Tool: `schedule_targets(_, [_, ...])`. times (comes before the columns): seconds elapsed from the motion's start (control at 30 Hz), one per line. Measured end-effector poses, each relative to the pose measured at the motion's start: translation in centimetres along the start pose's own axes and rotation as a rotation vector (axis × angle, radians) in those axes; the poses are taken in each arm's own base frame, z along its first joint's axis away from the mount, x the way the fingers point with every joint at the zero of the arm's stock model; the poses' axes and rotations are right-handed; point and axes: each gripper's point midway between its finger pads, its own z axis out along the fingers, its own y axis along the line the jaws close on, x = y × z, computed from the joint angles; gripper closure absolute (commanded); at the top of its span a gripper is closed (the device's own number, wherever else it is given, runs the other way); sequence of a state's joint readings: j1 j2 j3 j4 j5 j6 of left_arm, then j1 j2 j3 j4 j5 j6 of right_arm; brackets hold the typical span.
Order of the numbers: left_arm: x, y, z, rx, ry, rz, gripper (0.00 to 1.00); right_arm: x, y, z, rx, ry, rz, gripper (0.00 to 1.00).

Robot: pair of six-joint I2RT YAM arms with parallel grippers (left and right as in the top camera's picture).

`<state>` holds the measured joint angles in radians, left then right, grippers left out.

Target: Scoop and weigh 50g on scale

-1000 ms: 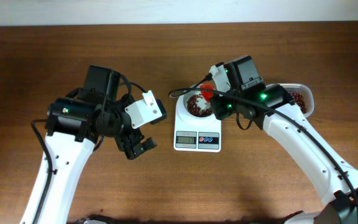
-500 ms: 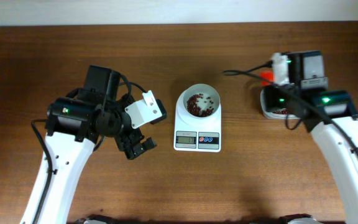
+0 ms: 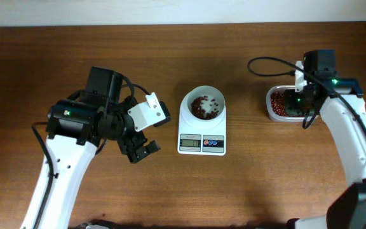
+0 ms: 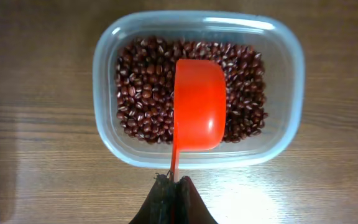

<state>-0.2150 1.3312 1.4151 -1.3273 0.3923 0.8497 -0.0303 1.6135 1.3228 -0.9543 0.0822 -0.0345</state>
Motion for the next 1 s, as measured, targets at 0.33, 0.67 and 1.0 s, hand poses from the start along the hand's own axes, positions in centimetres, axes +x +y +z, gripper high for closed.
schedule_targets(0.33, [0.0, 0.0, 0.0, 0.000, 0.000, 0.000, 0.01, 1.0, 0.6, 3.3, -0.017, 0.097, 0.001, 0.96])
schedule_targets(0.67, [0.0, 0.0, 0.0, 0.000, 0.000, 0.000, 0.01, 0.6, 2.0, 3.7, -0.128, 0.087, 0.023, 0.96])
schedule_targets(1.0, [0.0, 0.0, 0.0, 0.000, 0.000, 0.000, 0.01, 0.6, 0.0, 3.6, -0.261, 0.078, 0.157, 0.96])
